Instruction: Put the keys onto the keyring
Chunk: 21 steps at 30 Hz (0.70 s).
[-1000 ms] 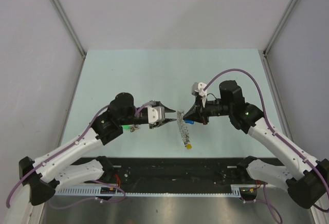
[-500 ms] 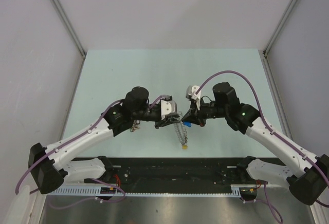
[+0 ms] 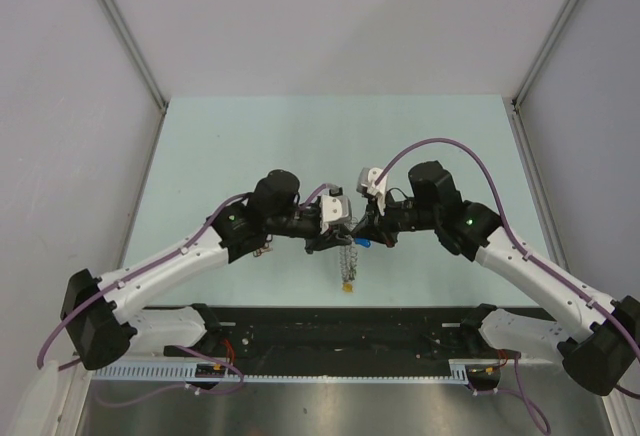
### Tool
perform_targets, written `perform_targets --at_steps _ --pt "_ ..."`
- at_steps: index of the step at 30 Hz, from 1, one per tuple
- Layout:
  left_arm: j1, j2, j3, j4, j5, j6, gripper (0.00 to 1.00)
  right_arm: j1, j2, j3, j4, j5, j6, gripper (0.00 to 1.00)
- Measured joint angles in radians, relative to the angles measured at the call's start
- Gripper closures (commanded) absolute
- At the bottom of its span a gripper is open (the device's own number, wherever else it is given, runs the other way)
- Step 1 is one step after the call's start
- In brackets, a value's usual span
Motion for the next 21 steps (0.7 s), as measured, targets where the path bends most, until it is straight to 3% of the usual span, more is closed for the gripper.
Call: perform_targets --at_steps 9,14,17,21 --pt "-0.001 0.032 0.000 -0.002 -0.034 -0.019 0.73 0.003 0.000 0.001 0.000 0.008 0.003 1.00" --pt "-0.001 0.032 0.000 -0.001 -0.036 -0.029 0.83 0.003 0.000 0.001 0.000 0.014 0.003 1.00" --pt "-0.001 0.032 0.000 0.000 -0.037 -0.041 0.99 0.003 0.000 0.001 -0.002 0.013 0.006 1.00" --pt "-0.001 0.032 0.000 0.000 -0.037 -0.045 1.00 0.004 -0.003 0.003 -0.013 0.018 0.007 1.00"
